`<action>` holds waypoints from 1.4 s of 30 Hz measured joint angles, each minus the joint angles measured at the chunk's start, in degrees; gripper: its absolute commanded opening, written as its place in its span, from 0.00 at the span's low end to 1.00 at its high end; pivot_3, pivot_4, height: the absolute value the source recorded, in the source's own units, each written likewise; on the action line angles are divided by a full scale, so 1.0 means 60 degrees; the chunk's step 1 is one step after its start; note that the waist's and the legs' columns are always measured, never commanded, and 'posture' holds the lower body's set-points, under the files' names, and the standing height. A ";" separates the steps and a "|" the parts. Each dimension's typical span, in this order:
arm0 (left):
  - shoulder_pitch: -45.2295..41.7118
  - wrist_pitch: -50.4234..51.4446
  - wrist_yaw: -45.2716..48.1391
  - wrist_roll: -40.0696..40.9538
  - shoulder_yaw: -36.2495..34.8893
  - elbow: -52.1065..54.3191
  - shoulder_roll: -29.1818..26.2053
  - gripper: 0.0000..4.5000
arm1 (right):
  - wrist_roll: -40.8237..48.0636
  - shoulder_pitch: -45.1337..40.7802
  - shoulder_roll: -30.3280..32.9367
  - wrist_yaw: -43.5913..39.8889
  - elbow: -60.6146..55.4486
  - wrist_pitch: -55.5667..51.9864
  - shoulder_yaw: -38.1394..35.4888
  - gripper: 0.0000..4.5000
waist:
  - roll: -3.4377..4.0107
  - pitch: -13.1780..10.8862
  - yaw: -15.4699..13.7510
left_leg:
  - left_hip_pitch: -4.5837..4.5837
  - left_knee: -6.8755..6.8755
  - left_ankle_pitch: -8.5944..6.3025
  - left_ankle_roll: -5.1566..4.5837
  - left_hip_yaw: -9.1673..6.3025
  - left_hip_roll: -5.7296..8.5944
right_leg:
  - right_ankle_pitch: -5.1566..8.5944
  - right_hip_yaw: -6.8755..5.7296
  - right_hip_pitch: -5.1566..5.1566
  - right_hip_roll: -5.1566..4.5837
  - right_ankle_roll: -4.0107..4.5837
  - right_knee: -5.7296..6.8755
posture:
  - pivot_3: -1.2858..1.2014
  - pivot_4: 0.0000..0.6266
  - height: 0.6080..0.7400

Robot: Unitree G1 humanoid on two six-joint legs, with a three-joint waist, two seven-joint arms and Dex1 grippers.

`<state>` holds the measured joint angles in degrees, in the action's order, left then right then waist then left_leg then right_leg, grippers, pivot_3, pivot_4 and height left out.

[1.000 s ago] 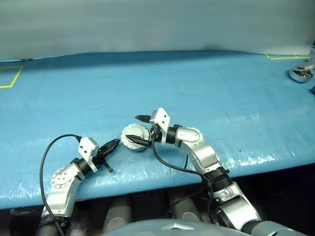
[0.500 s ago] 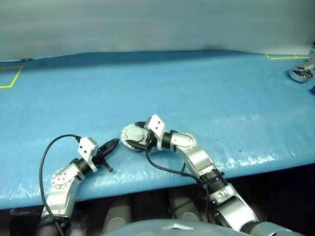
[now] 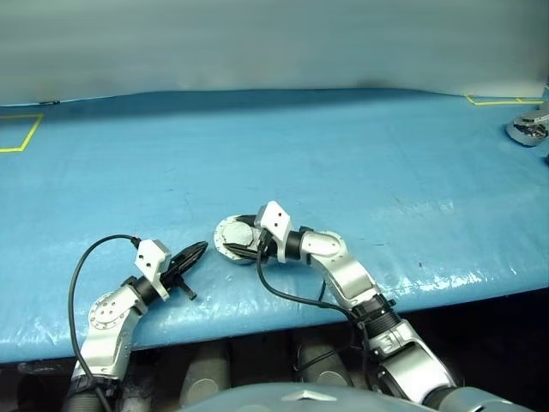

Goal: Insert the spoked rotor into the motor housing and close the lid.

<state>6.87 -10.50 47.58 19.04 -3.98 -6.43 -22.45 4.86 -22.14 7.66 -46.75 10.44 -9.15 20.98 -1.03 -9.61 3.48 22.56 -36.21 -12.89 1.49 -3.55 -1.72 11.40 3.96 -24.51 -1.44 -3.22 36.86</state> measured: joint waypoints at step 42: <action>0.0152 -0.0008 -0.0101 0.0000 -0.0007 -0.0003 0.0061 0.00 | -0.0222 -0.0609 0.0558 -0.0915 0.0300 0.0098 0.0313 0.67 | -0.0001 0.0001 0.0040 | -0.0018 -0.0001 0.0001 -0.0001 0.0001 -0.0002 | 0.0000 -0.0001 0.0008 0.0001 0.0000 0.0007 | 0.52 0.24 1.00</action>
<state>7.78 -10.54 46.97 19.04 -4.02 -6.45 -22.09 3.53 -25.80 11.01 -52.24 12.24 -8.56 22.86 -1.04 -9.61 3.72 22.45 -36.21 -12.88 1.48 -3.54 -1.73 11.40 3.95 -24.46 -1.43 -3.22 36.91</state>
